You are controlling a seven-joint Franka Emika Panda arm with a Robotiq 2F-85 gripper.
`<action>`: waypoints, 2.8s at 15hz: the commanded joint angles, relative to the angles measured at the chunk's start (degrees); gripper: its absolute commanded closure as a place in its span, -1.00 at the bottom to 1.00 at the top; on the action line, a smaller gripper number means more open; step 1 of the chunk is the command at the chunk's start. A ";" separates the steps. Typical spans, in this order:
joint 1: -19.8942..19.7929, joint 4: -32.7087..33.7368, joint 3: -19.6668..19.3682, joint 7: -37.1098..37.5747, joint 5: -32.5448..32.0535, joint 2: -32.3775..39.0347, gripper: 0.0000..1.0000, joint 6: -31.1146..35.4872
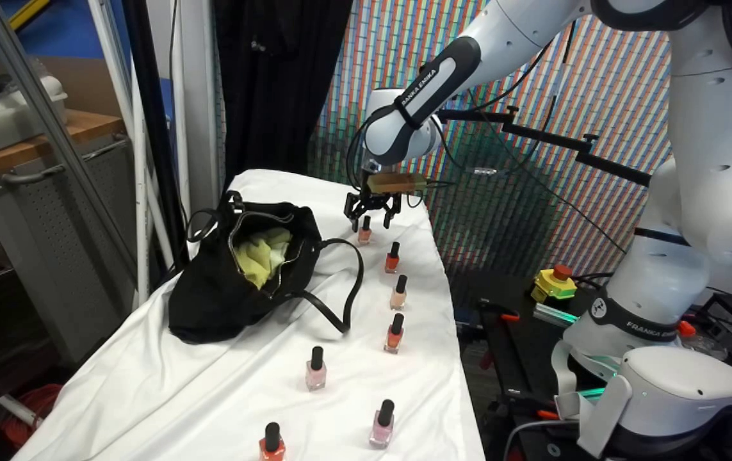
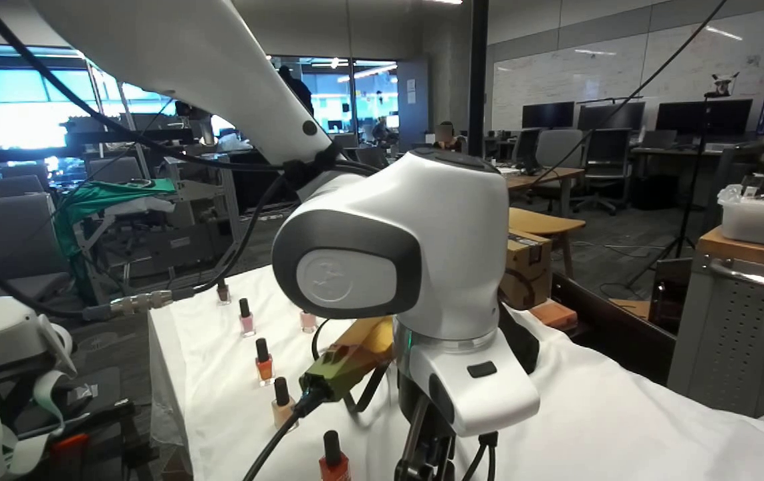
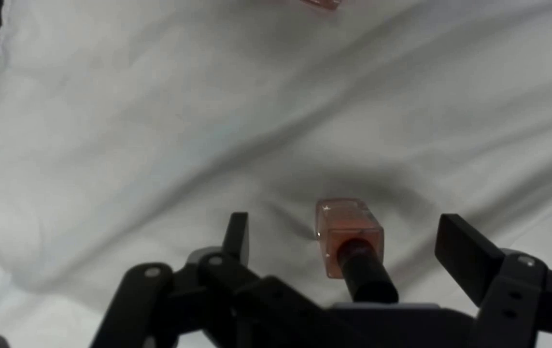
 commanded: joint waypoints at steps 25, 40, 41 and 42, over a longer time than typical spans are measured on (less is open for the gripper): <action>0.26 0.71 0.45 -2.84 0.79 1.80 -1.00 1.72; -0.17 3.80 0.35 -2.90 0.74 4.41 -1.00 0.64; -0.21 3.89 0.43 -3.00 0.80 4.64 -1.00 0.54; -0.21 4.02 0.49 -3.03 0.81 4.96 -1.00 0.54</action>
